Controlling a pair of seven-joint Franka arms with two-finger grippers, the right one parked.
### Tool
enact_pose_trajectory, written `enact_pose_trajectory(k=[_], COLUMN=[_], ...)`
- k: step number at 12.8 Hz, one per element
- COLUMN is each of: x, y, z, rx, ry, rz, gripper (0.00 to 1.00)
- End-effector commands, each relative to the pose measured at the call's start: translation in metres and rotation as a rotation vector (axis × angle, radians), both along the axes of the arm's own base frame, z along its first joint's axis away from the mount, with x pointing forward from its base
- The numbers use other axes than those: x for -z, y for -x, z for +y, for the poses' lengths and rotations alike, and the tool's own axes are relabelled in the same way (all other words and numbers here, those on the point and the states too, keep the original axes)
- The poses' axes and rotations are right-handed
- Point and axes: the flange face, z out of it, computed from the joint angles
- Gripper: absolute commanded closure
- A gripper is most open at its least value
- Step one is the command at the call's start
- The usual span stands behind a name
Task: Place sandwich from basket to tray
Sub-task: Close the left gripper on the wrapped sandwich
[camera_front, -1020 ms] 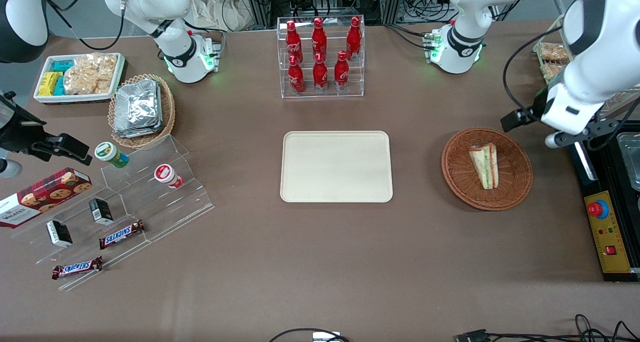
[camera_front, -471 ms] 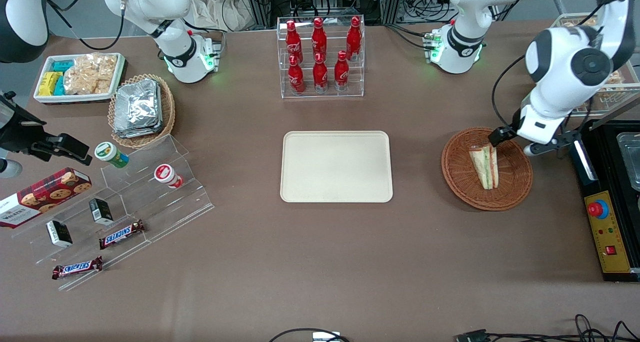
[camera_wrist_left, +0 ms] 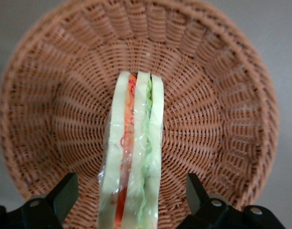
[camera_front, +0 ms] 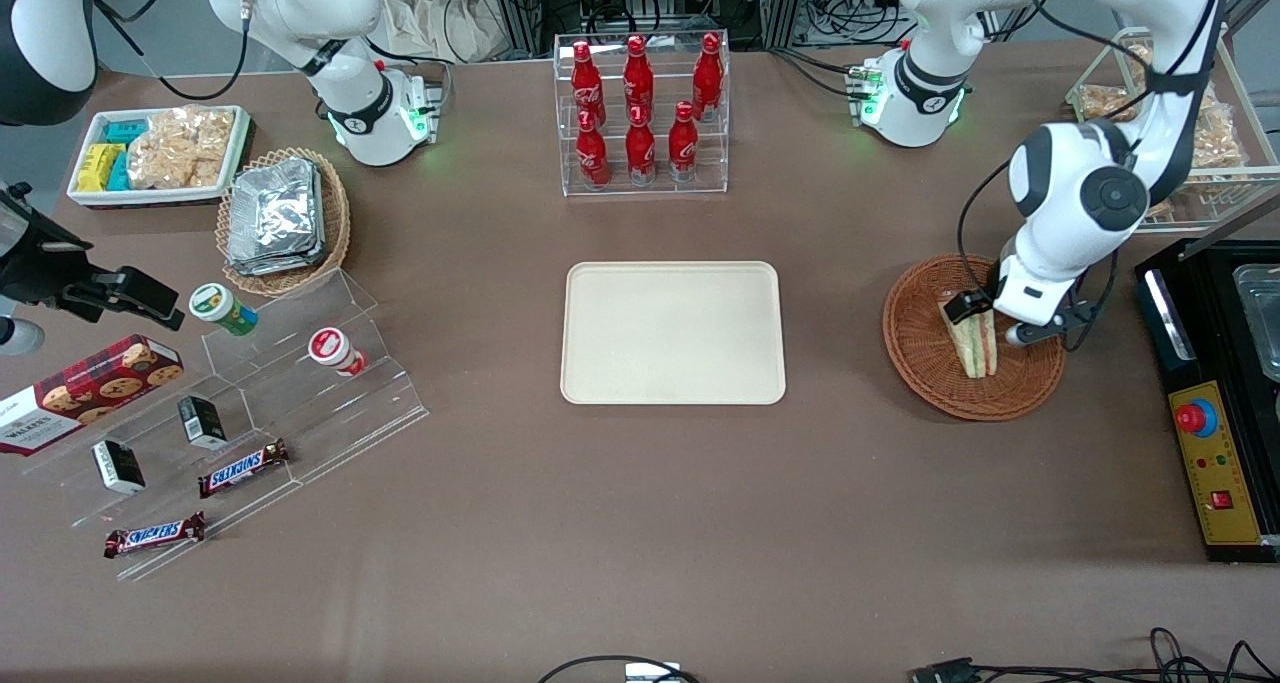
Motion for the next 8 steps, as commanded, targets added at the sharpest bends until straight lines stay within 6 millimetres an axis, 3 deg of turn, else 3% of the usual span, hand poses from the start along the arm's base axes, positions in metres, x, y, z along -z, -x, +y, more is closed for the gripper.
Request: enact_pose_trajectory(k=[1, 4, 5, 6, 7, 8], x=[0.0183, 0.0274, 0.0272, 0.0272, 0.0270, 0.0270], y=[-0.0048, -0.0058, -0.0053, -0.0053, -0.0049, -0.0049], z=[0.0062, 0.0139, 0.0138, 0.0138, 0.0138, 0.0138], rx=[-0.019, -0.030, -0.030, -0.030, -0.030, -0.030], ry=[-0.006, -0.007, -0.007, -0.007, -0.007, -0.007], rz=[-0.006, -0.013, -0.013, -0.013, -0.013, -0.013], gripper=[0.00, 0.03, 0.23, 0.65, 0.87, 0.94])
